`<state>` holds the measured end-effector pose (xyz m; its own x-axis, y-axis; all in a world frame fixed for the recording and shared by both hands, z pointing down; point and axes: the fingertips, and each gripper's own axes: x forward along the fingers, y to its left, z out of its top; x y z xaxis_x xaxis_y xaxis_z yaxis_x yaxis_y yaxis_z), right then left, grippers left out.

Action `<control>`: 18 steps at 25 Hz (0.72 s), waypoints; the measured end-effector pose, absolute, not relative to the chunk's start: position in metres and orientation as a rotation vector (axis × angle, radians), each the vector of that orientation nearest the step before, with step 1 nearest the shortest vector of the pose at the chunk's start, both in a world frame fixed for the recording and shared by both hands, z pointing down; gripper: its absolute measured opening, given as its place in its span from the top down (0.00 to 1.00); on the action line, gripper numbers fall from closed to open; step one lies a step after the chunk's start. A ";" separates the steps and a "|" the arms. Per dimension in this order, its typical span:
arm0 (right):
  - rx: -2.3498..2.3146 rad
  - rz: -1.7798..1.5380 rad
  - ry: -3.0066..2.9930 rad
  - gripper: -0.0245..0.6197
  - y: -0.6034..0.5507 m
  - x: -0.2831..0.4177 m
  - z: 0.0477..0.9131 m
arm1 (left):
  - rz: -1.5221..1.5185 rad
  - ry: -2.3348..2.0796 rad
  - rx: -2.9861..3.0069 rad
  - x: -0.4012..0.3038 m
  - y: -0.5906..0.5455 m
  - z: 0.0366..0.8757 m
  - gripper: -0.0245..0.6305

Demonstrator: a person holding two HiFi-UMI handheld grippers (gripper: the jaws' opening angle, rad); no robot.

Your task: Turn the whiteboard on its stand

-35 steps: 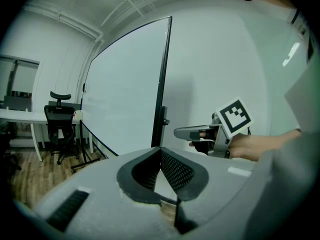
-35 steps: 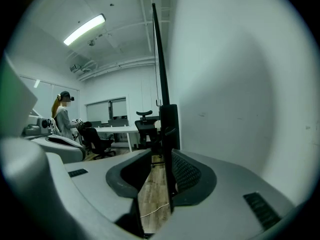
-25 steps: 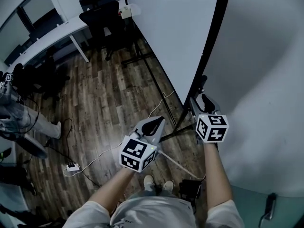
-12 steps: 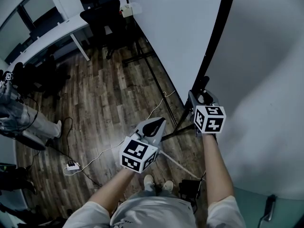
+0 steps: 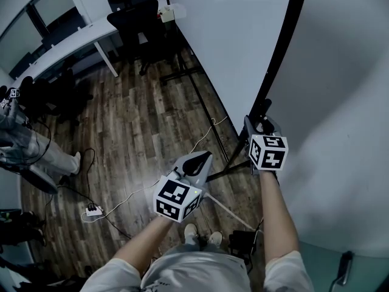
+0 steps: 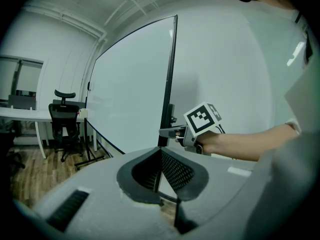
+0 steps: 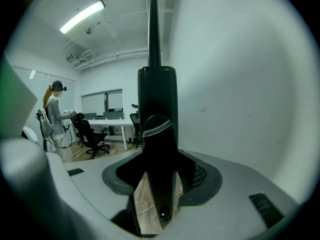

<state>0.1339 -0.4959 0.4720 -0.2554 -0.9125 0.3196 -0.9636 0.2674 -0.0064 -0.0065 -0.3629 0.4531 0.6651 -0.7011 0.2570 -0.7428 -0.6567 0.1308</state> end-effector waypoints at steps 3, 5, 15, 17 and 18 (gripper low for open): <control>1.742 0.288 -2.286 0.69 -0.490 0.133 0.471 | 0.272 -1.169 2.658 -0.008 -0.359 0.452 0.95; 1.734 0.287 -2.288 0.68 -0.485 0.132 0.470 | 0.271 -1.171 2.656 -0.009 -0.358 0.452 0.95; 1.743 0.277 -2.300 0.68 -0.437 0.138 0.468 | 0.256 -1.161 2.672 0.000 -0.339 0.444 0.95; 1.744 0.279 -2.302 0.68 -0.427 0.138 0.469 | 0.258 -1.158 2.674 0.002 -0.334 0.444 0.95; 1.746 0.279 -2.302 0.68 -0.422 0.139 0.469 | 0.258 -1.156 2.675 0.003 -0.331 0.444 0.95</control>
